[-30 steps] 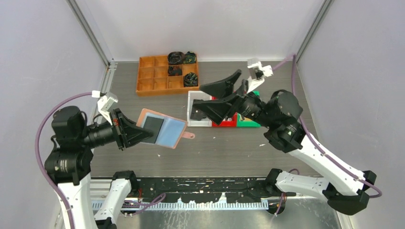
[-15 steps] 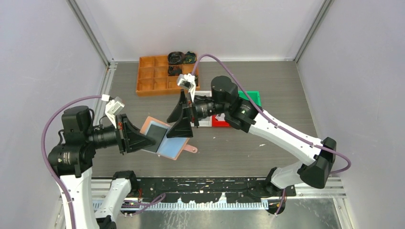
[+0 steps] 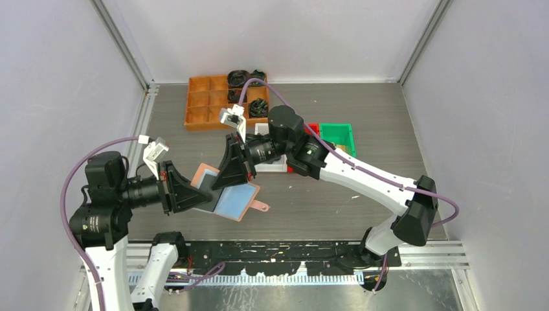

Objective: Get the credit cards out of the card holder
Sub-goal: Remove the credit card from the card holder.

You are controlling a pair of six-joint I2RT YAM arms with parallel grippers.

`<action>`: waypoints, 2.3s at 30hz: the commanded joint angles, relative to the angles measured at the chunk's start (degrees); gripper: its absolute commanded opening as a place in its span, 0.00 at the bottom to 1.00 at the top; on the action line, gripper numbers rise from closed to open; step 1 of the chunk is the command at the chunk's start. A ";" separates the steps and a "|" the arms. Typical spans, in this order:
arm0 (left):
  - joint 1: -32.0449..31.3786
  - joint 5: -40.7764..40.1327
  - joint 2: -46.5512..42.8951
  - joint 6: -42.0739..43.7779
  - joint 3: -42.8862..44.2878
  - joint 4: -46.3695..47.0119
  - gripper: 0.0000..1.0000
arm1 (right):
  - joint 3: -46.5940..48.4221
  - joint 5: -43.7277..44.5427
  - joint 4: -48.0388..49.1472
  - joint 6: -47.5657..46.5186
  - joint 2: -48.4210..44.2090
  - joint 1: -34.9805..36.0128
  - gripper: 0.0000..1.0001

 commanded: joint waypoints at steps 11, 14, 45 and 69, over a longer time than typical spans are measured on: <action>0.09 2.93 -8.19 -20.81 -6.63 24.00 0.54 | -5.41 0.30 23.32 12.87 -2.88 0.64 0.01; 0.05 2.72 -8.07 -21.39 -6.45 24.19 0.37 | -5.52 0.13 22.68 12.84 -3.09 0.65 0.02; 0.07 -12.63 -4.38 -27.22 -4.61 28.87 0.00 | -19.01 23.13 27.38 28.40 -12.93 1.88 0.66; 0.12 -3.76 -8.45 -38.23 -6.61 39.66 0.00 | -18.64 35.69 25.30 26.34 -10.67 3.04 0.45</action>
